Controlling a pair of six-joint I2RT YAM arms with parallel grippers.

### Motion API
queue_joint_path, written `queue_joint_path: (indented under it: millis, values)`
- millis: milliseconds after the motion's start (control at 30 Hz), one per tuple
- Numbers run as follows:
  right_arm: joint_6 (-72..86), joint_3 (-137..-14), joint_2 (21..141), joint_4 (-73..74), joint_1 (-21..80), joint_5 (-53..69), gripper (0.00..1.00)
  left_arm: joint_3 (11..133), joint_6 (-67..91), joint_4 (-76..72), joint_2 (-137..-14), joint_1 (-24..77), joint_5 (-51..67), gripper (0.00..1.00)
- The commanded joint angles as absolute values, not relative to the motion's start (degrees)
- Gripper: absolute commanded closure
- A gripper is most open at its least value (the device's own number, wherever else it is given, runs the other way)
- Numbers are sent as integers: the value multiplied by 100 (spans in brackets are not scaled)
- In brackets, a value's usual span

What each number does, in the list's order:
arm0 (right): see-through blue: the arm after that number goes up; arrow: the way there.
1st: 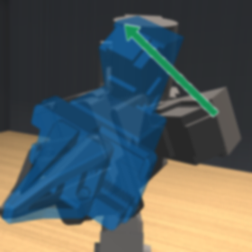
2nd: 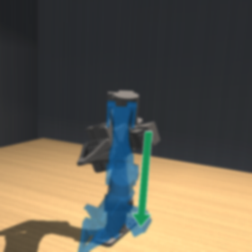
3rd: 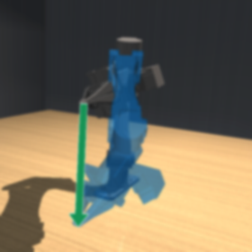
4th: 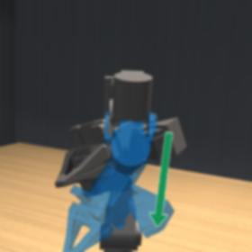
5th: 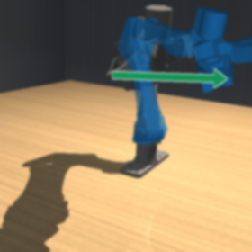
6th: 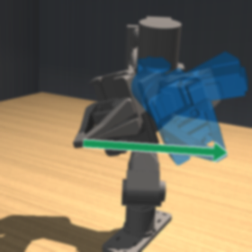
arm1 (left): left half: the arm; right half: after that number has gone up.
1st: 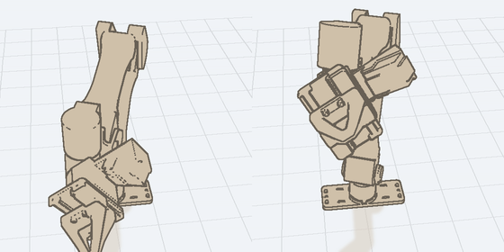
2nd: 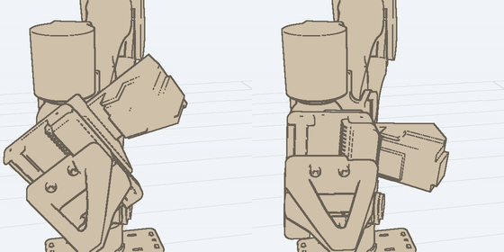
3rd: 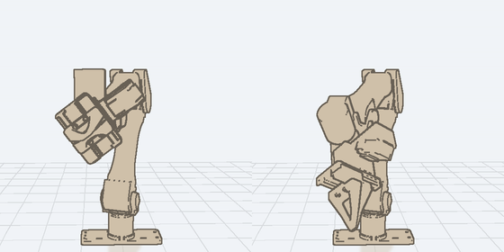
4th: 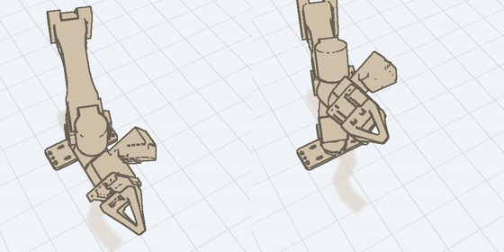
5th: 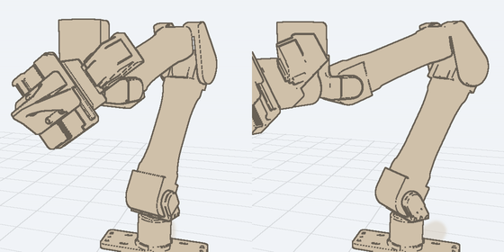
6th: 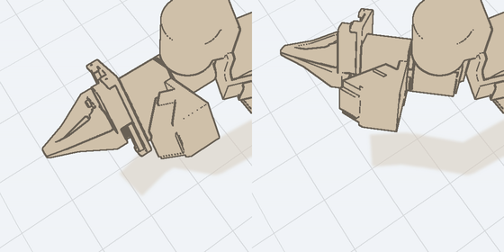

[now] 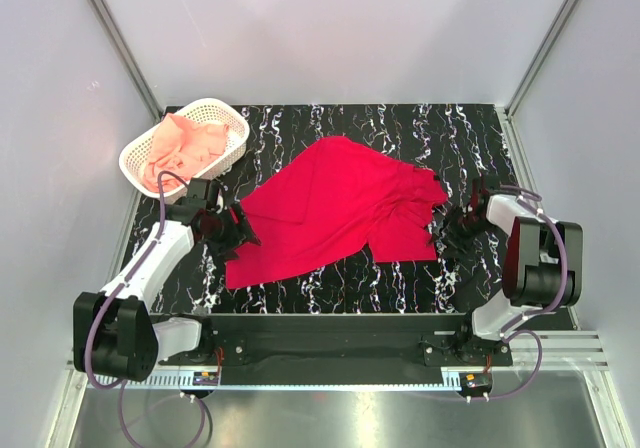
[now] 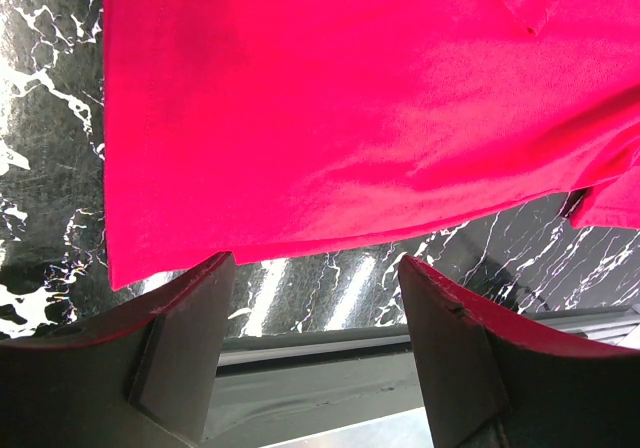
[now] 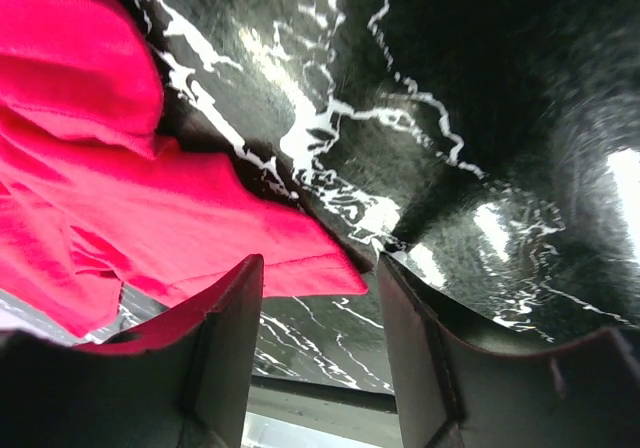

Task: Fold and stack the t-shirts
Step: Flatten the tshirt out

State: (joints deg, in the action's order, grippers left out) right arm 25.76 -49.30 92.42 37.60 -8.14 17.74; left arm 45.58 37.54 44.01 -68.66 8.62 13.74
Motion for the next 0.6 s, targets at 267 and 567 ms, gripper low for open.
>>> queue_joint_path:
  millis: [267,567]
  values:
    - [2725,-4570,8930,3744,-773,1855,46,4526,3832,4175,-6794,888,1538,28]
    - [2663,-4623,9229,3674,-773,1942,69,4544,3928,4333,-6785,888,1310,28]
